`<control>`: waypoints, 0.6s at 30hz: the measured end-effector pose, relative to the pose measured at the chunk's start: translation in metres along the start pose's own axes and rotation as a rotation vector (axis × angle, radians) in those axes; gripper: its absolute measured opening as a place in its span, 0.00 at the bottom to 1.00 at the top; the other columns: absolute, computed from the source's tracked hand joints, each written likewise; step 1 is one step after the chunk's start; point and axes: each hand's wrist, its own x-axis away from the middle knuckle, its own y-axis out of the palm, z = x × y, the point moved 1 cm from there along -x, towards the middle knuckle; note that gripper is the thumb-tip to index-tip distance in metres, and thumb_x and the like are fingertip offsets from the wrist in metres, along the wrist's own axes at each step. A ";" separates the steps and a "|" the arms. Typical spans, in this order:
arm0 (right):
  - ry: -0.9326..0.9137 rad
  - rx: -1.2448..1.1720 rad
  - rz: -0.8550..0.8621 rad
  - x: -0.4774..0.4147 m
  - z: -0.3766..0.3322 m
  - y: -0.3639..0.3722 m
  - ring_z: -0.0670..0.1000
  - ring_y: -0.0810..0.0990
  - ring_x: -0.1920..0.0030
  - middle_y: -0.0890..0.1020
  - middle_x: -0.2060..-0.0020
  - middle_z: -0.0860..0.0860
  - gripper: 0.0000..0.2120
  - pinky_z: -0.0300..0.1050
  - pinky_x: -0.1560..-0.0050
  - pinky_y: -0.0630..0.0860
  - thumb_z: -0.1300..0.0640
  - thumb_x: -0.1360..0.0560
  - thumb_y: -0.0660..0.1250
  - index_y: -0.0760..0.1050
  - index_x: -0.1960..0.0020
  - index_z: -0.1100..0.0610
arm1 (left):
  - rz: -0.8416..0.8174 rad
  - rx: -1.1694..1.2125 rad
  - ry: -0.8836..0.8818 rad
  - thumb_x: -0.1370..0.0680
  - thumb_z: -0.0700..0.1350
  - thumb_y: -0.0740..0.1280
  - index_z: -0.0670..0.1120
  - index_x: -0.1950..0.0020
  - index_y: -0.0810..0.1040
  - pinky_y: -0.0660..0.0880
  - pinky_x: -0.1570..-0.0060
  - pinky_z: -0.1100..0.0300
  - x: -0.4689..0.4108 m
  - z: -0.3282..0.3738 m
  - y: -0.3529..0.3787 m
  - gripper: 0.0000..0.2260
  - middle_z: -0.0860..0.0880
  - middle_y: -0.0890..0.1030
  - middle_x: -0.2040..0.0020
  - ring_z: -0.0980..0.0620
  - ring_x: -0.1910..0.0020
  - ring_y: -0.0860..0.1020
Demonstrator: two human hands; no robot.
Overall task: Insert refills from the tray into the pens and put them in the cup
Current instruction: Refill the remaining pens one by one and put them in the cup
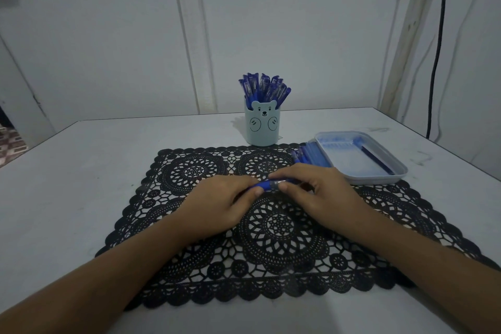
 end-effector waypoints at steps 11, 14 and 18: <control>0.064 0.030 0.046 0.000 0.004 -0.003 0.36 0.75 0.57 0.79 0.58 0.40 0.12 0.25 0.56 0.67 0.50 0.22 0.58 0.78 0.47 0.52 | 0.134 -0.300 0.205 0.23 0.48 0.59 0.43 0.50 0.79 0.75 0.64 0.59 -0.005 -0.001 -0.004 0.12 0.48 0.79 0.56 0.53 0.61 0.76; -0.006 0.280 0.077 -0.003 0.018 -0.008 0.43 0.73 0.48 0.78 0.49 0.49 0.19 0.25 0.46 0.61 0.50 0.24 0.55 0.76 0.41 0.58 | 0.214 -0.262 0.106 0.24 0.49 0.59 0.43 0.49 0.79 0.73 0.60 0.60 -0.014 -0.006 -0.016 0.13 0.49 0.79 0.56 0.53 0.59 0.74; 0.027 0.520 -0.124 -0.004 0.036 0.001 0.52 0.66 0.33 0.68 0.32 0.54 0.24 0.37 0.34 0.55 0.47 0.22 0.52 0.66 0.31 0.58 | 0.423 -0.044 -0.091 0.24 0.43 0.65 0.42 0.45 0.77 0.73 0.59 0.71 -0.040 0.002 -0.045 0.09 0.50 0.77 0.55 0.59 0.60 0.74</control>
